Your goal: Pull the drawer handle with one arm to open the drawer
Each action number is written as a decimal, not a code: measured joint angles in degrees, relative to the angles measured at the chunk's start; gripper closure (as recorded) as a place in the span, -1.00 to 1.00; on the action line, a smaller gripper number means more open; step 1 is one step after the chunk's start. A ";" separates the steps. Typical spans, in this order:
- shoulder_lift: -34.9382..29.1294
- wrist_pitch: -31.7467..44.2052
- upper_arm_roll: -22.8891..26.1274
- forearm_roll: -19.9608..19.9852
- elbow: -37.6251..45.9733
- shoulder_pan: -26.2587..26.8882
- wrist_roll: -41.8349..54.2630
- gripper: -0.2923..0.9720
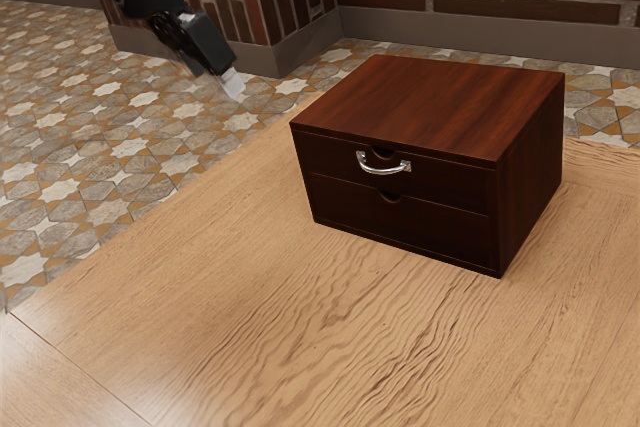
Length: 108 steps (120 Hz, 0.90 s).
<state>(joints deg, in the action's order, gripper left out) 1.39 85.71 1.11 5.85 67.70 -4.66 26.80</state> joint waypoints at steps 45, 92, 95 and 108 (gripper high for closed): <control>5.94 3.79 1.44 -1.49 5.95 2.47 32.09 -0.54; 7.02 15.92 1.30 -0.21 14.78 1.83 52.18 -0.54; 7.23 16.34 1.32 0.08 14.77 1.72 53.37 -0.54; 8.36 18.05 1.29 0.71 14.78 1.59 57.96 -0.54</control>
<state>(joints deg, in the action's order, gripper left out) 9.75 103.76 2.40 6.56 82.48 -3.08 84.76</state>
